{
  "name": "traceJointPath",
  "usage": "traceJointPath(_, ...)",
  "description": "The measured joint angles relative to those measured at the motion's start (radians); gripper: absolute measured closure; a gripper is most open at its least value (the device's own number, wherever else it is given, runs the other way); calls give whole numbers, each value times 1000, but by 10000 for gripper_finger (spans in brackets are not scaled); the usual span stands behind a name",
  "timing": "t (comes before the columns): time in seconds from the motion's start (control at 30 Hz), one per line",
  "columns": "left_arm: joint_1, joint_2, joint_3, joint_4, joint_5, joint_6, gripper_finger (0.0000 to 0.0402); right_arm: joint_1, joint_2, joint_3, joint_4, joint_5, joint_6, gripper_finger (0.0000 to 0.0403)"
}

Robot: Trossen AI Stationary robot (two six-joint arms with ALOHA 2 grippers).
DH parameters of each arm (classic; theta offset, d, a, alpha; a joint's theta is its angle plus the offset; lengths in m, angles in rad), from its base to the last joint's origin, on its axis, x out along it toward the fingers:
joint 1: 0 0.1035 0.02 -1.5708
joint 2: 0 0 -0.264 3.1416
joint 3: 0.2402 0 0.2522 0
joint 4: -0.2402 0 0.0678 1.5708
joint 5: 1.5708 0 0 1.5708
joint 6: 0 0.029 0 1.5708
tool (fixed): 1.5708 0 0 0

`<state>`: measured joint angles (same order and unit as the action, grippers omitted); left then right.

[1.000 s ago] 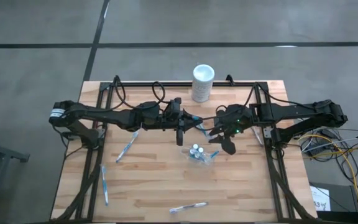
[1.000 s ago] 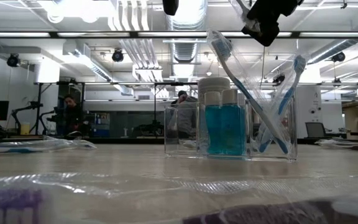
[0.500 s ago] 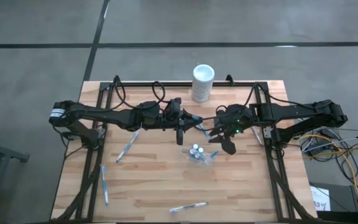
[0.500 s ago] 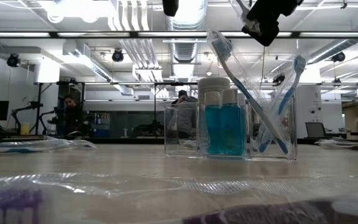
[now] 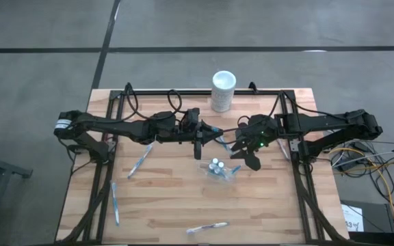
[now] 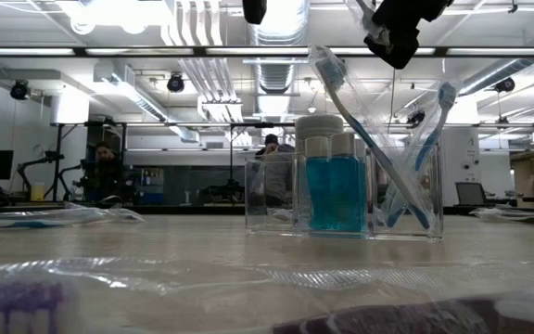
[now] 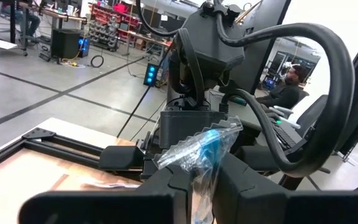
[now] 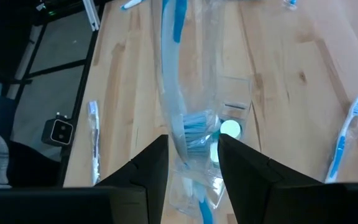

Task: Pick & Place toothbrushing station
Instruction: Put the blue toothbrush into the transparent organizer

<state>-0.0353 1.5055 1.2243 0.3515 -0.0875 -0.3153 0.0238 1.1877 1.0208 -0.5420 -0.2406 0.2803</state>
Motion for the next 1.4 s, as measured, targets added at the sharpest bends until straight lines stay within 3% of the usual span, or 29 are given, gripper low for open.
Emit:
traceJointPath(0.43, 0, 0, 0, 0, 0, 0, 366, 0, 0, 3, -2, -3, -27, 271)
traceJointPath(0.8, 0, 0, 0, 0, 0, 0, 368, 0, -1, 82, -12, -2, -47, 271)
traceJointPath(1.4, 1, 0, 0, 58, -2, 13, 370, 0, -1, 251, -462, 0, 53, 271)
